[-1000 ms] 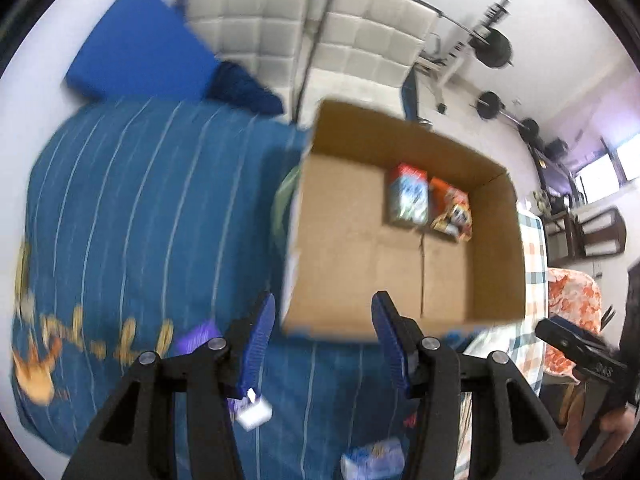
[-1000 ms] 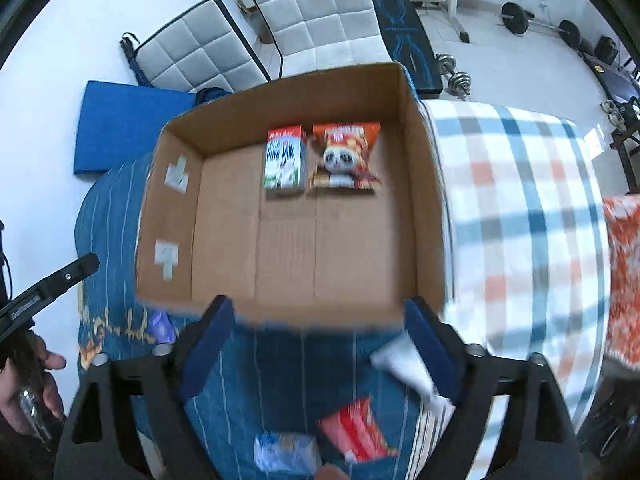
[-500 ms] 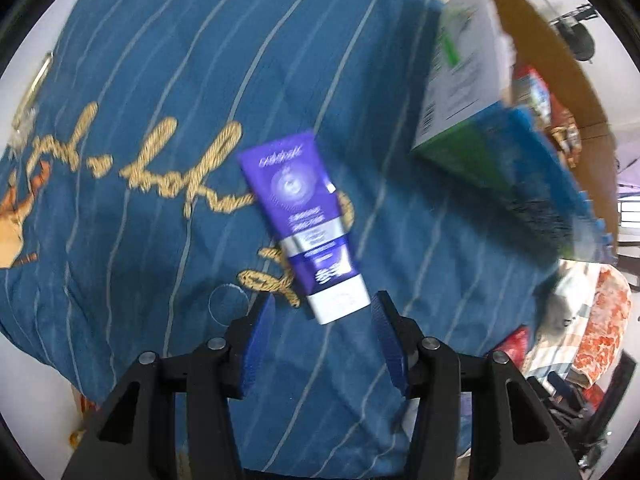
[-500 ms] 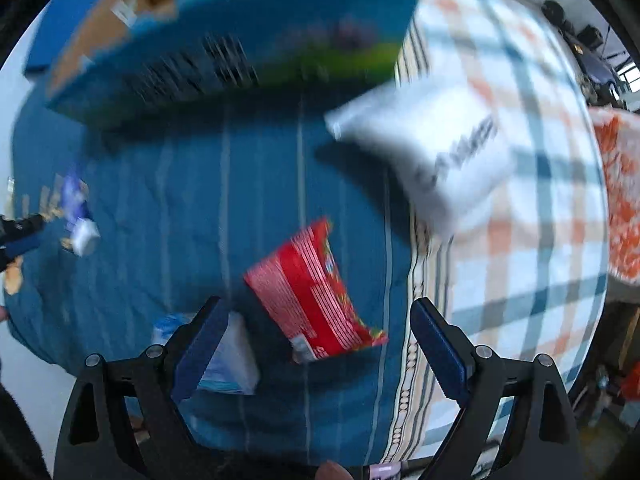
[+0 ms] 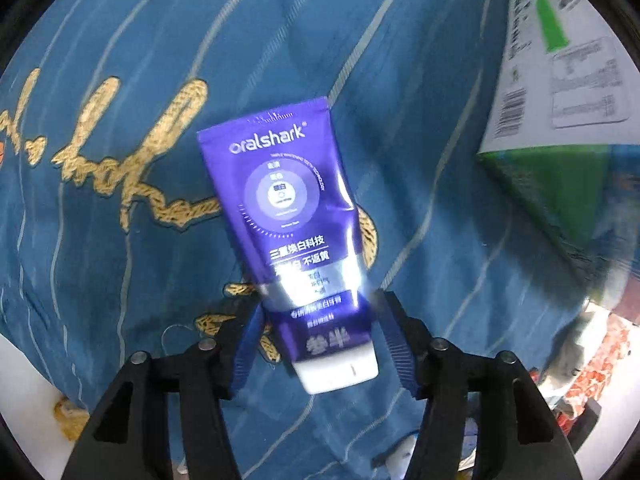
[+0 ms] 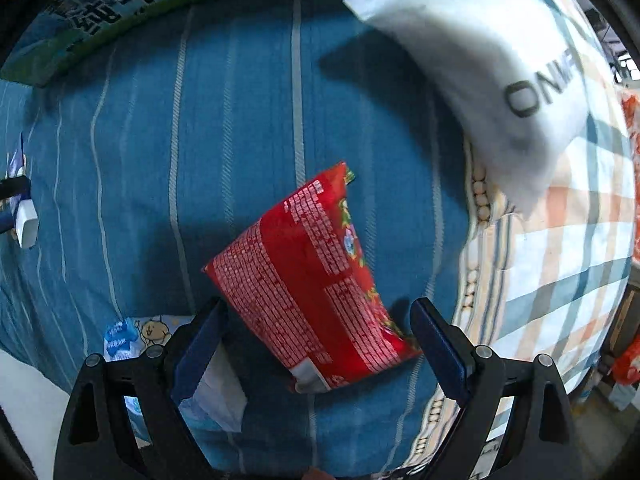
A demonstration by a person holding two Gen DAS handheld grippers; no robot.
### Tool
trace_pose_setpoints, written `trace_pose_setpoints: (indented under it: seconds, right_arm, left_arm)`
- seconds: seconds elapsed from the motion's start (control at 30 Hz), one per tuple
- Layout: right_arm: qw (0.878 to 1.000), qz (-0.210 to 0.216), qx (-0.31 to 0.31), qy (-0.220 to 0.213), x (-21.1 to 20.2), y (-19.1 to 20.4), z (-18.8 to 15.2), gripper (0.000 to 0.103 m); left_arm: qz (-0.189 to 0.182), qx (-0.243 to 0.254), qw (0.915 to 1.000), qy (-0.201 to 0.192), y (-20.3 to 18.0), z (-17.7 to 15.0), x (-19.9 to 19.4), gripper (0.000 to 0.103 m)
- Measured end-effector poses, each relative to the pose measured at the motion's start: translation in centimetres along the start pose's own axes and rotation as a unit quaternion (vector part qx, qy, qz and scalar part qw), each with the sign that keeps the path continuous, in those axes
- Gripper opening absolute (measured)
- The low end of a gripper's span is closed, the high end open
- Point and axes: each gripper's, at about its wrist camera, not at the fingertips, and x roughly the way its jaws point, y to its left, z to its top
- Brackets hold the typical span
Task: Organize soft objects
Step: 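Grasp the purple toothpaste tube with the left tool while the right tool grasps the red snack bag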
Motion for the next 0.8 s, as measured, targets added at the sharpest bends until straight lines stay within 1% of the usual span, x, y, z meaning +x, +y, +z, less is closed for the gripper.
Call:
trace_pose_setpoints:
  seconds: [0.07,0.13,0.17,0.2,0.23,0.33,0.43,0.5,0.6,0.63,0.73,0.8]
  right_arm:
    - [1.0,-0.001,0.007,0.008,0.3,-0.2,0.4,0.089]
    - [1.0,0.0,0.012,0.012,0.5,-0.4,0.5,0.078]
    - [1.0,0.005,0.014,0.018,0.6,-0.5,0.6,0.076]
    - [1.0,0.003,0.015,0.02,0.6,-0.6,0.8,0.072]
    - [1.0,0.003,0.016,0.019,0.5,-0.5,1.0,0.068]
    - [1.0,0.0,0.006,0.014,-0.1,-0.3,1.2,0.062]
    - [1.0,-0.001,-0.008,0.011,-0.8,-0.1,1.0,0.058]
    - [1.0,0.005,-0.011,0.011,-1.1,0.6,1.2,0.057]
    - [1.0,0.011,-0.014,0.009,-1.7,0.9,1.0,0.057]
    - [1.0,0.011,-0.016,0.009,-1.8,1.1,1.0,0.057]
    - [1.0,0.008,-0.022,0.019,-1.7,1.6,1.2,0.058]
    - [0.999,0.008,-0.023,0.022,-0.9,2.5,1.4,0.058]
  left_arm:
    - [0.012,0.011,0.9999,0.002,-0.7,0.1,0.2,0.058]
    - [0.019,0.023,0.9995,-0.011,-1.0,-0.2,0.2,0.058]
    - [0.027,0.033,0.9989,-0.019,-1.3,-0.4,0.1,0.052]
    - [0.031,0.043,0.9983,-0.025,-1.8,-0.8,0.1,0.05]
    - [0.03,0.053,0.9977,-0.031,-1.9,-1.2,0.0,0.049]
    - [0.017,0.065,0.9971,-0.034,-2.4,-2.9,0.1,0.048]
    - [0.018,0.103,0.9938,-0.037,-3.9,-5.4,0.3,0.047]
    - [0.02,0.139,0.9893,-0.039,-5.5,-7.8,0.6,0.047]
    - [0.019,0.179,0.9832,-0.034,-7.5,-10.7,1.4,0.046]
    - [0.017,0.189,0.9814,-0.03,-8.0,-11.3,1.8,0.046]
    - [0.026,0.21,0.9773,-0.019,-9.2,-12.4,3.0,0.046]
    - [0.041,0.219,0.9748,-0.012,-9.8,-12.9,3.9,0.047]
